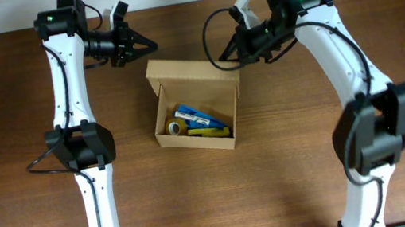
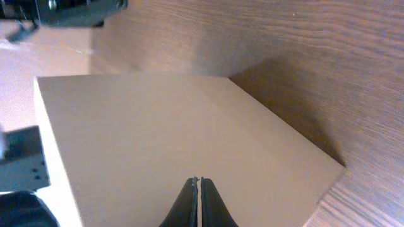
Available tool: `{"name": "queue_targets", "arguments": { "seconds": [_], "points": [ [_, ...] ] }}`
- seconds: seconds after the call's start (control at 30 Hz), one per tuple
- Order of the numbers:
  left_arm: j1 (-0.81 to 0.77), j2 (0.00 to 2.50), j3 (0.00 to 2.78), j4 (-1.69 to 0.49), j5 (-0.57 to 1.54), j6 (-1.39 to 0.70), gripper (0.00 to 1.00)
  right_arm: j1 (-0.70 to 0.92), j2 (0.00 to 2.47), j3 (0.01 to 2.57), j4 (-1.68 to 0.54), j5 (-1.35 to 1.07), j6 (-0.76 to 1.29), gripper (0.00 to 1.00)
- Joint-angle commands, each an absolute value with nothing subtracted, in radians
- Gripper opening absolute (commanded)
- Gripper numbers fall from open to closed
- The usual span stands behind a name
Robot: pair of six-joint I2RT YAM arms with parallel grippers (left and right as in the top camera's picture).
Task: Pack container
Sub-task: 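Fold the box lid down over the box with both grippers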
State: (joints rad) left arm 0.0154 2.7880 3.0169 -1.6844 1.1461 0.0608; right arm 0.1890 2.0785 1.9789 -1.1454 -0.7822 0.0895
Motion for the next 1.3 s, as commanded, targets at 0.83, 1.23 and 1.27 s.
{"name": "queue_targets", "arguments": {
  "seconds": [0.83,1.23,1.27],
  "points": [
    [-0.256,2.176,2.505,-1.688,0.175,-0.002,0.01,0.485,1.853,1.997,-1.412,-0.087,0.056,0.04],
    [-0.294,2.168,2.054,-1.577,0.179,0.019,0.02,0.488,1.917,1.783,-1.274,-0.164,0.056,0.04],
    [-0.294,2.168,2.033,-1.565,0.179,0.019,0.02,0.490,1.922,1.753,-1.251,-0.177,0.056,0.04]
  ]
}}
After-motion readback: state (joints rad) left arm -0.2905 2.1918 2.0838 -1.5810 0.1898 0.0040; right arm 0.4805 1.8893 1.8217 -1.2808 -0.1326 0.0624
